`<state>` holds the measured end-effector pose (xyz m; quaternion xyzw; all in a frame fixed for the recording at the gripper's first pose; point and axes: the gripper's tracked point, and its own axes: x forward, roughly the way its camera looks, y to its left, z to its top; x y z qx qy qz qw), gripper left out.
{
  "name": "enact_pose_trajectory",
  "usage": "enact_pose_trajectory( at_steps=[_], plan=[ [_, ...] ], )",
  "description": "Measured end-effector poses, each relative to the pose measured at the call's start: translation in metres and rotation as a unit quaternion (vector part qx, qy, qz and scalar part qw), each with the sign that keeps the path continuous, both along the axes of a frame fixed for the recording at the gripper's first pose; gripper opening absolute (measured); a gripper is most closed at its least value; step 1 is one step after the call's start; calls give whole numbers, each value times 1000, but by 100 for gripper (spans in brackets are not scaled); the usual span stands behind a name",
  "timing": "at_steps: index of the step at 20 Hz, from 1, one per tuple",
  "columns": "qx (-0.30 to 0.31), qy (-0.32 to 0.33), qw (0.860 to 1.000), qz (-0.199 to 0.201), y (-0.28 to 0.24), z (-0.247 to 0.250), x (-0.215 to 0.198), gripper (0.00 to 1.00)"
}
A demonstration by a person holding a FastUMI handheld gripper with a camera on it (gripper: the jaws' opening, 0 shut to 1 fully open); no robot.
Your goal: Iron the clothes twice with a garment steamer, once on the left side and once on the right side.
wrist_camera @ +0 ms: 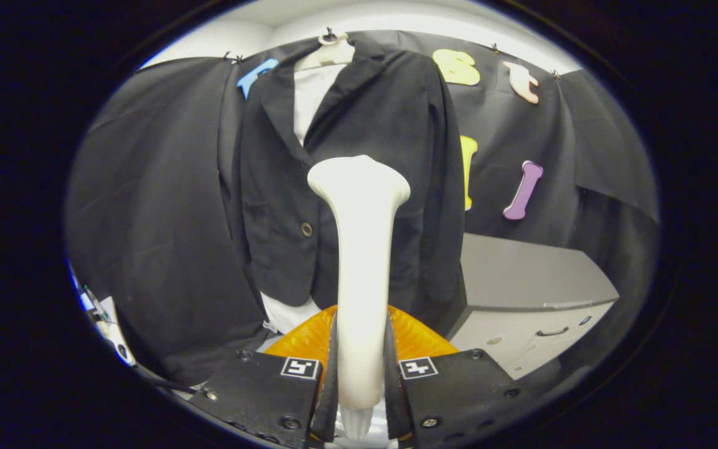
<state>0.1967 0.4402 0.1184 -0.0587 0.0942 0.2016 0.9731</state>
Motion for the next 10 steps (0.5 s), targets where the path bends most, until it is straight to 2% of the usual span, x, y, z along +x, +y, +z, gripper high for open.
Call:
enact_pose_trajectory(
  at_steps=[5,10],
  plan=[
    [19,-65,997,20,24,73,-18,33],
    [32,-114,991,57,72,133,-25,34]
  ],
)
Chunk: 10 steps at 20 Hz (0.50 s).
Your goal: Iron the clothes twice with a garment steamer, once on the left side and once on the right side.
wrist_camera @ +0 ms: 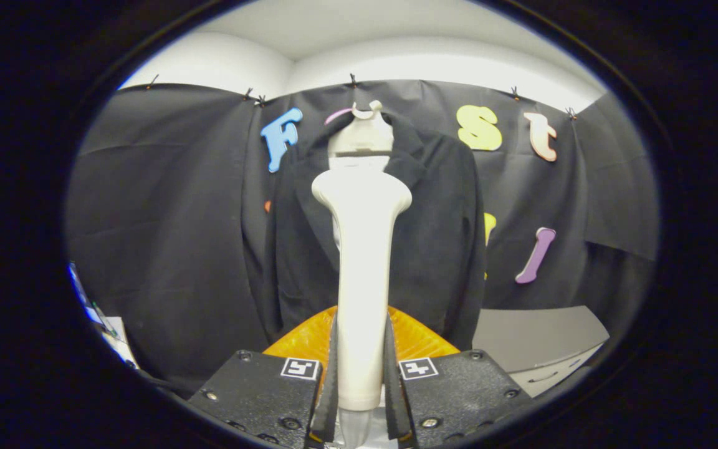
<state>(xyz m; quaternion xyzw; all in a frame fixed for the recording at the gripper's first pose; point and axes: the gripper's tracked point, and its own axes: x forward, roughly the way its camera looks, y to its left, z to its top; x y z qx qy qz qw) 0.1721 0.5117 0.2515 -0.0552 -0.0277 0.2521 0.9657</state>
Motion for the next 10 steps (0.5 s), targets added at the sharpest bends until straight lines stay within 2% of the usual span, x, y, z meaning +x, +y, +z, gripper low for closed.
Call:
enact_pose_trajectory(
  at_steps=[6,10],
  plan=[
    [-3,-40,998,38,67,44,-7,34],
    [-15,-48,997,54,107,53,-2,34]
  ],
)
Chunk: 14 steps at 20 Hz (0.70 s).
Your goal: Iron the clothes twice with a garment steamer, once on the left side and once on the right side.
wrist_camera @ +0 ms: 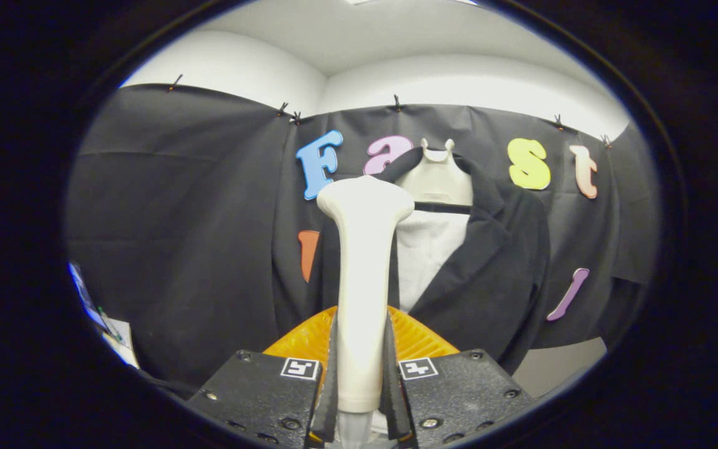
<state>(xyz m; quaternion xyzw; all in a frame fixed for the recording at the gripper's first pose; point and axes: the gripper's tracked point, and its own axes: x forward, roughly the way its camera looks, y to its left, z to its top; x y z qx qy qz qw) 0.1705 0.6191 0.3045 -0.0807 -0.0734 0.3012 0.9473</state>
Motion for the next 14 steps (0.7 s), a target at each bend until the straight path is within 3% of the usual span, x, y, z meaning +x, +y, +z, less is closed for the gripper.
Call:
enact_pose_trajectory(
  at_steps=[7,14],
  plan=[
    [-31,-6,999,-28,37,-13,29,34],
    [-46,18,998,-40,34,-34,46,34]
  ],
)
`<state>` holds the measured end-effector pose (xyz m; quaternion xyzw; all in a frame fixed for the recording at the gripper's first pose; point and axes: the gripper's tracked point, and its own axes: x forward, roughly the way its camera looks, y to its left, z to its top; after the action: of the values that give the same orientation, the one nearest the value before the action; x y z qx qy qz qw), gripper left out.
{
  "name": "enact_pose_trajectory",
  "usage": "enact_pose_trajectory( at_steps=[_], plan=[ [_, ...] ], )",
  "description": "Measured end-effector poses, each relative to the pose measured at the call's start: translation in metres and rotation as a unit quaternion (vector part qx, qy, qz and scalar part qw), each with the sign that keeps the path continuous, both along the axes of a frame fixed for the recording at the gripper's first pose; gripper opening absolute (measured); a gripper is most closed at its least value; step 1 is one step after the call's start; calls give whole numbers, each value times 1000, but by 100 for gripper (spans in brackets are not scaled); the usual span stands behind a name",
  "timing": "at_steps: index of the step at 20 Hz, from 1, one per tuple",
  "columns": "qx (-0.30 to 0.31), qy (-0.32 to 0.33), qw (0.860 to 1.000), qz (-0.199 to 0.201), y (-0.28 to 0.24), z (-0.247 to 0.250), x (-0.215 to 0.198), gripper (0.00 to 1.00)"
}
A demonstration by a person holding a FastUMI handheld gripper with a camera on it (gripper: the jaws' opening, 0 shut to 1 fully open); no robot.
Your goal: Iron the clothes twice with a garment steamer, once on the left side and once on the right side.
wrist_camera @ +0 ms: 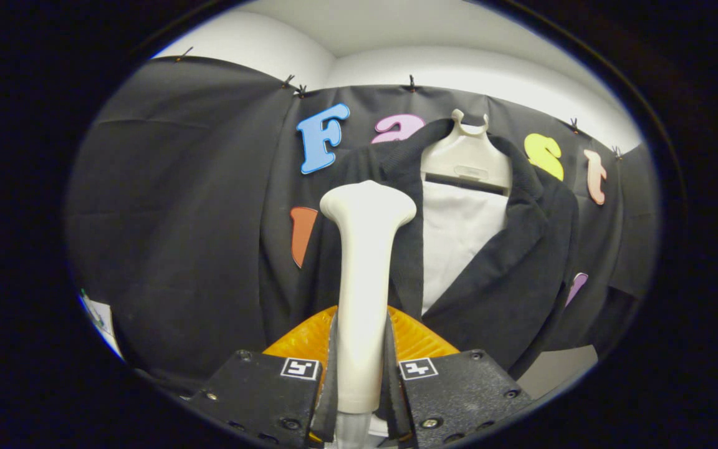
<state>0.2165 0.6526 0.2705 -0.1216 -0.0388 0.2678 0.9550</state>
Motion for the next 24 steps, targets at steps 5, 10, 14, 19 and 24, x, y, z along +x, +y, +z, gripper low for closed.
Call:
enact_pose_trajectory(
  at_steps=[5,10,14,19,24],
  plan=[
    [-13,16,1000,-1,-7,-22,-1,34],
    [-29,29,999,-1,-13,-45,-1,34],
    [-38,41,998,-3,-15,-62,-2,34],
    [-46,56,997,-2,-19,-82,-5,34],
    [-57,71,996,-5,-23,-104,-3,34]
  ],
)
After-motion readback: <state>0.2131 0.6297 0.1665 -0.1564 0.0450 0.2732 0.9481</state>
